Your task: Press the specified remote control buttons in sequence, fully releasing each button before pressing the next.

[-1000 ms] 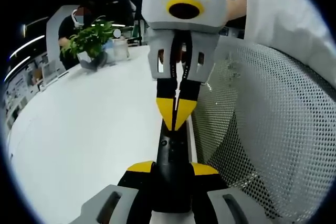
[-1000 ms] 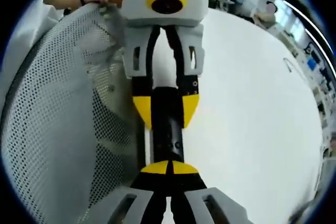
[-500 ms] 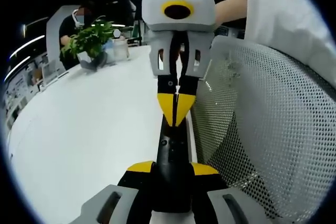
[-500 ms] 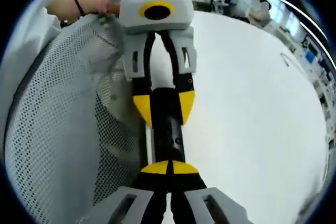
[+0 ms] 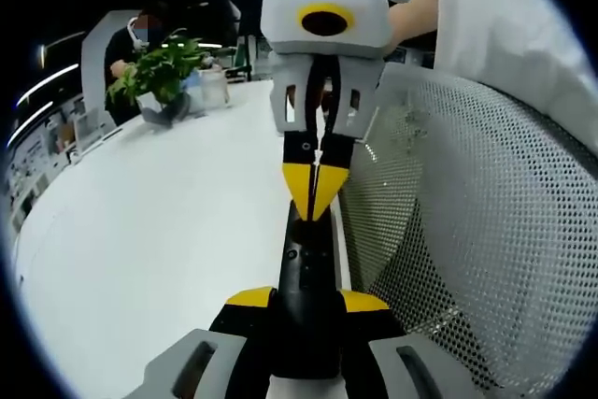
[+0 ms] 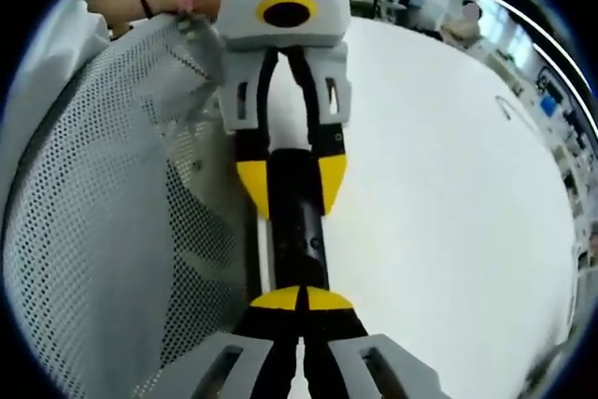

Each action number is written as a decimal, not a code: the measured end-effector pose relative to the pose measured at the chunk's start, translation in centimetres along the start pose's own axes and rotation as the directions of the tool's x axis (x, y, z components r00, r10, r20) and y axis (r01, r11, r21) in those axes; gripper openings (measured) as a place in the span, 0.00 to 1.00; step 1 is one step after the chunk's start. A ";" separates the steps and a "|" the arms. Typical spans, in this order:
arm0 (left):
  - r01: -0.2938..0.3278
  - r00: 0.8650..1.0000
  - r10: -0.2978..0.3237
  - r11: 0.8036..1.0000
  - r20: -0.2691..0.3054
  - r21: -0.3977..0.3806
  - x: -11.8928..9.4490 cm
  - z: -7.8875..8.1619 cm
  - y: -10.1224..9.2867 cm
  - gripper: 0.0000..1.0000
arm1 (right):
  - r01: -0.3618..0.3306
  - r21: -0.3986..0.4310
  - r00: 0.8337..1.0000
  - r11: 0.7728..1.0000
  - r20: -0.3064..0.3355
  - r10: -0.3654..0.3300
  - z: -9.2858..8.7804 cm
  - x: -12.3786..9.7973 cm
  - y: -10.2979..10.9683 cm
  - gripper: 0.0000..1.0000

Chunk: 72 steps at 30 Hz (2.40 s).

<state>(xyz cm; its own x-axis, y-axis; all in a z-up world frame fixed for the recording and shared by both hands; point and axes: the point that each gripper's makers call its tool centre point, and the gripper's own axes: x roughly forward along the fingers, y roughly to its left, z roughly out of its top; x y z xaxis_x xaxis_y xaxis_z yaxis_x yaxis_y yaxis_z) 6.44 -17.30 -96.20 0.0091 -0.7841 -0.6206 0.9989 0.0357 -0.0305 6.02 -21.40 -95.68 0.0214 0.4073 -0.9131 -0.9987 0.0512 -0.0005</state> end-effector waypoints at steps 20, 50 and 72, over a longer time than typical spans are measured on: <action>-0.002 1.000 0.002 1.000 0.002 0.000 0.1 0.1 0.0 0.25 | 0.045 0.066 0.987 0.997 0.151 -0.054 1.0 0.3 -0.1 0.00; -0.001 1.000 0.001 1.000 0.005 0.003 0.0 0.0 -0.1 0.25 | 0.034 0.150 0.970 0.988 0.235 -0.069 1.6 0.4 -0.2 0.00; 0.001 1.000 -0.001 1.000 0.003 0.005 0.0 0.0 -0.1 0.25 | -0.056 -0.274 0.995 0.960 -0.098 0.030 2.9 1.6 0.2 0.00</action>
<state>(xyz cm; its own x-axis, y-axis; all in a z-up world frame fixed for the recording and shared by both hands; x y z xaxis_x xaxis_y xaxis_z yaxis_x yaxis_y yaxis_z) 6.29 -17.35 -96.19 0.0085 -0.7859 -0.6183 0.9991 0.0322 -0.0271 5.97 -18.10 -95.96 -0.0134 0.3175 -0.9482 -0.9728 -0.2236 -0.0611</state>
